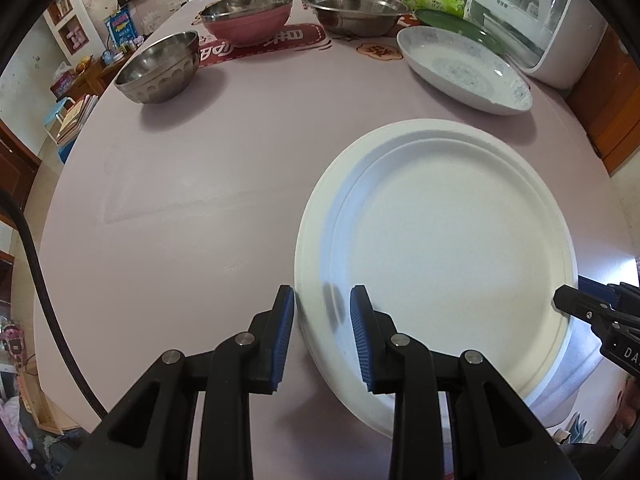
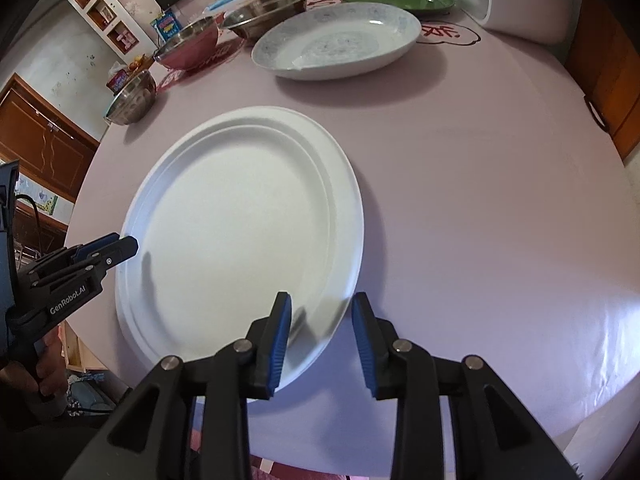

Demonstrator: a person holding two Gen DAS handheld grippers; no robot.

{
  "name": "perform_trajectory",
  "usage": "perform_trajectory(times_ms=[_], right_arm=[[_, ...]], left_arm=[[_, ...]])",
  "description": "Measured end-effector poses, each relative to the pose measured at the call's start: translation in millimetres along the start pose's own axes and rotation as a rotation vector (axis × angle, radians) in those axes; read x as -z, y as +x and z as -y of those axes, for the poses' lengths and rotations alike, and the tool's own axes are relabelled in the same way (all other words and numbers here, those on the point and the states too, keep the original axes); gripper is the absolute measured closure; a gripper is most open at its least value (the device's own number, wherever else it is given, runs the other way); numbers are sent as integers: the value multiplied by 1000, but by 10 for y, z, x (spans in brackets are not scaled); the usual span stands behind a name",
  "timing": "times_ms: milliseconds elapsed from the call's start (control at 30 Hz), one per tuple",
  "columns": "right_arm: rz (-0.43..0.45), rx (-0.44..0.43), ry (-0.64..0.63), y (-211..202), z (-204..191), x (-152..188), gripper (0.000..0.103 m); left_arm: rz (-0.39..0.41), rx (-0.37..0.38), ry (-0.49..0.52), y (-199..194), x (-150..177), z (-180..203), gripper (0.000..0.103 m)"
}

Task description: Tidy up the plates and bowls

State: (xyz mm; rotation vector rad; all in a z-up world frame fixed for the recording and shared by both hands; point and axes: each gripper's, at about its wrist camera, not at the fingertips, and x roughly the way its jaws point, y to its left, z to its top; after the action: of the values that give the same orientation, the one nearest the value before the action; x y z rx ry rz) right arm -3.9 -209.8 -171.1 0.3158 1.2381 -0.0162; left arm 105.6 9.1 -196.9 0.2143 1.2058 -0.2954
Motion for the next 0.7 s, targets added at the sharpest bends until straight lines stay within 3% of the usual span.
perform_trajectory(times_ms=[467,700], right_arm=[[35,-29,39,-69,263,-21,58],[61,-55,90,-143,411,-212,57]], left_arm=[[-8,12,-64,29,-156,-73,70],[25,13,-40,-70,-453,22,66]])
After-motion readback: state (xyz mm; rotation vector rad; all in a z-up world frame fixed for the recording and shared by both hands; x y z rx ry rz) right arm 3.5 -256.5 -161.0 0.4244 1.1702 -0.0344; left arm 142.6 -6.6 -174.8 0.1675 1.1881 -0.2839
